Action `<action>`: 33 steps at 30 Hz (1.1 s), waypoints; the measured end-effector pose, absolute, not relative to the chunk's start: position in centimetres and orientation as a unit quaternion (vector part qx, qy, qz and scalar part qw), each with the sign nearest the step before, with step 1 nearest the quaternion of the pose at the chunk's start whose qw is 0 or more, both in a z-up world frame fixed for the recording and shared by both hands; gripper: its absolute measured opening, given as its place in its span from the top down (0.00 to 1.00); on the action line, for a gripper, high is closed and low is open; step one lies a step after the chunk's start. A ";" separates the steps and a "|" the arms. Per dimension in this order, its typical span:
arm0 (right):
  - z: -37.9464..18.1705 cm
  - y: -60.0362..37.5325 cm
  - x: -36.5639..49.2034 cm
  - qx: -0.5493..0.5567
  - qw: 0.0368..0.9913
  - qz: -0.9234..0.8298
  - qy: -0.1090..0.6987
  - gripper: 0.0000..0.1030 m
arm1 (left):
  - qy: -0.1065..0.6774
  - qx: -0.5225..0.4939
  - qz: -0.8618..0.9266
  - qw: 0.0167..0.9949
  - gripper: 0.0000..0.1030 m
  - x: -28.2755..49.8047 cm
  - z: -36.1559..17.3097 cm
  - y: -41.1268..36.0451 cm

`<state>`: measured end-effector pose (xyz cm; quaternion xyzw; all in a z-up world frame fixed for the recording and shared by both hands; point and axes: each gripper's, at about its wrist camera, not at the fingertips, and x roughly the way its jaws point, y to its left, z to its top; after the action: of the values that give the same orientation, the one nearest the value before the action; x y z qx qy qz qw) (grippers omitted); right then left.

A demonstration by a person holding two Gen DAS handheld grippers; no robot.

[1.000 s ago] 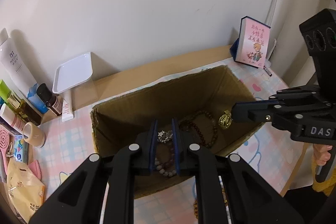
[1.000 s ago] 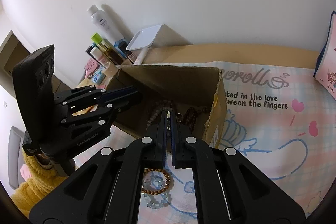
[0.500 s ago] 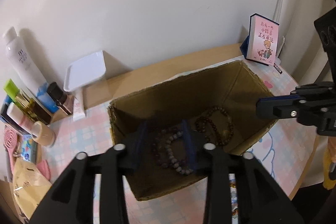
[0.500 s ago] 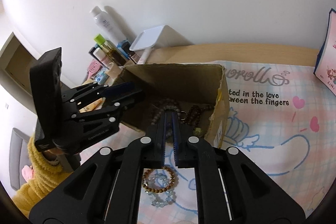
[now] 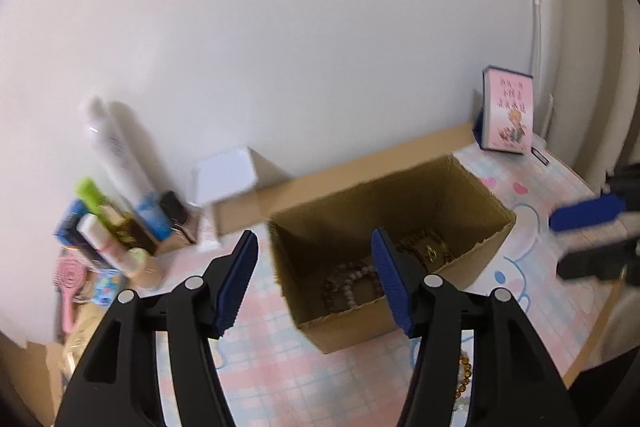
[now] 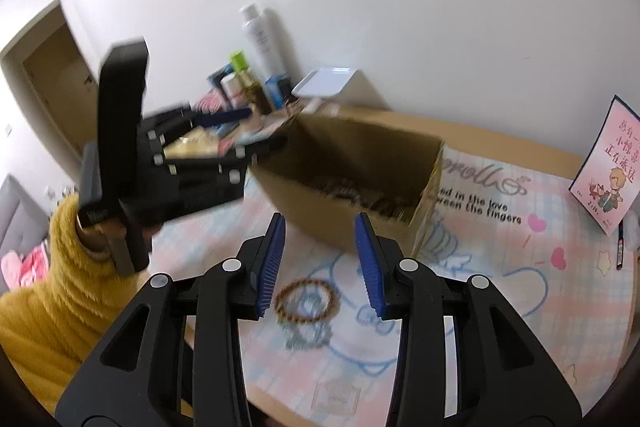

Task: Organize jewelry
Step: 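Withdraw both open tools and move them to the two bead bracelets, then grasp the brown wooden bracelet with the left tool while the right tool grasps the pale blue bracelet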

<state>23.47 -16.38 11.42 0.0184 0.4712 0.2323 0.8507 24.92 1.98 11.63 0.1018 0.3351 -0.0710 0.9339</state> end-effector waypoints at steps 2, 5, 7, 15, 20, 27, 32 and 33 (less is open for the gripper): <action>11.0 -16.2 22.6 0.011 0.846 0.237 0.477 0.66 | 0.320 0.102 -0.076 0.939 0.42 23.6 12.3 1.6; 9.9 -16.1 21.8 0.010 0.837 0.241 0.491 0.66 | 0.309 0.106 -0.087 0.941 0.42 22.1 12.8 1.0; 9.1 -16.0 21.3 0.004 0.832 0.243 0.499 0.66 | 0.301 0.113 -0.088 0.943 0.42 20.8 12.9 0.6; 5.5 -15.5 20.0 -0.008 0.815 0.248 0.523 0.66 | 0.318 0.126 -0.095 0.935 0.42 17.6 9.8 -0.2; 3.3 -15.0 19.6 -0.023 0.801 0.248 0.545 0.66 | 0.357 0.125 -0.108 0.919 0.42 17.4 6.7 -0.3; 0.6 -14.1 19.2 -0.036 0.783 0.250 0.568 0.67 | 0.413 0.081 -0.152 0.894 0.42 18.6 3.4 0.6; -0.8 -14.0 19.5 -0.035 0.781 0.241 0.575 0.68 | 0.432 0.067 -0.174 0.882 0.43 19.6 1.7 0.7; -1.2 -13.8 19.6 -0.037 0.779 0.242 0.578 0.69 | 0.436 0.066 -0.173 0.881 0.48 19.8 1.5 0.6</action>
<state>19.55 -13.84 -1.16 -0.0369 0.5776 0.2421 0.7787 19.78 0.57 1.50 0.0659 0.4357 -0.1726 0.8809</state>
